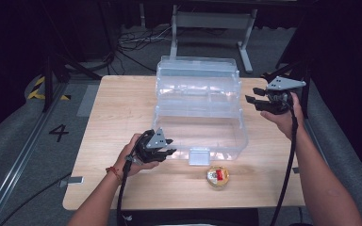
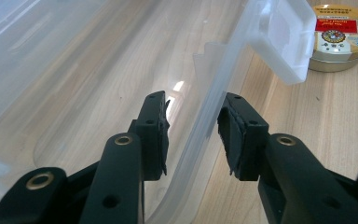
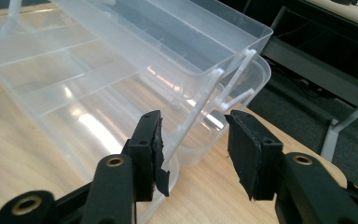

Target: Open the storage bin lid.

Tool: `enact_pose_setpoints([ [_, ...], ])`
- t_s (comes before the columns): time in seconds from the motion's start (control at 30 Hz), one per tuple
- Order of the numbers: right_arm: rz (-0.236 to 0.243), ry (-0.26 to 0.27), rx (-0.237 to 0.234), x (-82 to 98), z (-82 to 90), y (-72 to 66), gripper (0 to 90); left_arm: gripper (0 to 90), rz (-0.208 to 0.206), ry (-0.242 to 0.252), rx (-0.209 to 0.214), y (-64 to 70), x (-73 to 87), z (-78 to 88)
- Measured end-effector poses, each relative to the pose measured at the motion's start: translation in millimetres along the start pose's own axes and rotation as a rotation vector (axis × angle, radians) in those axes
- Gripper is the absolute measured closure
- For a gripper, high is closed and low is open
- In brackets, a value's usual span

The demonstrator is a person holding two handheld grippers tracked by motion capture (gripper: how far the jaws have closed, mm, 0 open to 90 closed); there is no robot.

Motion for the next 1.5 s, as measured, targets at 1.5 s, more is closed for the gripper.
enact_pose_setpoints([
  [1.5, 0.122, -0.109, -0.242, 96.6, 78.3, -88.5, 32.2, 62.0, -0.01, -0.015, -0.009, 0.0, -0.2, -1.5],
])
Point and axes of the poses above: each handheld gripper's, and its own axes: z roughly backward along the jaws, x roughly out of its underside, y roughly to its right, the point moved 8 cm from there along -z, roughly forward along the jaws, and after that the axes turned 13 degrees about x, right-handed, at the moved point
